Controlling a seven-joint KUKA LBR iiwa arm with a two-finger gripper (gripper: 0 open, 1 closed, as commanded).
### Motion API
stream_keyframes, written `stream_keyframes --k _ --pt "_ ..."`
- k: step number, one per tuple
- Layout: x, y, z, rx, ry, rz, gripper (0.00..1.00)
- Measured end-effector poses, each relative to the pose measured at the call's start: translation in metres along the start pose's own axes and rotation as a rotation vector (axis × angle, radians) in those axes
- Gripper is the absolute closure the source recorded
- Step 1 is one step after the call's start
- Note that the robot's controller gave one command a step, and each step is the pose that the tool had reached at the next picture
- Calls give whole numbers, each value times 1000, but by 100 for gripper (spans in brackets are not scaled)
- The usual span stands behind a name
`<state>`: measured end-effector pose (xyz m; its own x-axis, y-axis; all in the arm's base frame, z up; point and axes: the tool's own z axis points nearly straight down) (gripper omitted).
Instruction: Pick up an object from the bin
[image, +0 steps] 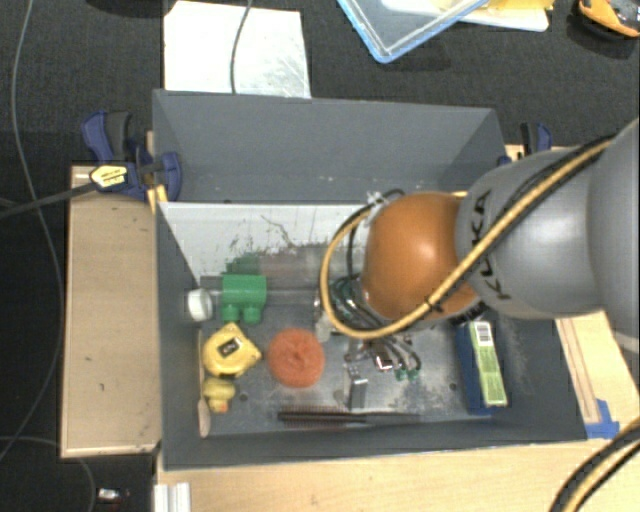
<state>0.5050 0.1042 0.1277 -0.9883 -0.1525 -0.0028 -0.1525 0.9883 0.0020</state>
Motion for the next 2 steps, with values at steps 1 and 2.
stream_keyframes --k 1,2 --pt "-5 30 12 0 -4 -68 0" --pt "-56 52 22 1 -5 -140 0"
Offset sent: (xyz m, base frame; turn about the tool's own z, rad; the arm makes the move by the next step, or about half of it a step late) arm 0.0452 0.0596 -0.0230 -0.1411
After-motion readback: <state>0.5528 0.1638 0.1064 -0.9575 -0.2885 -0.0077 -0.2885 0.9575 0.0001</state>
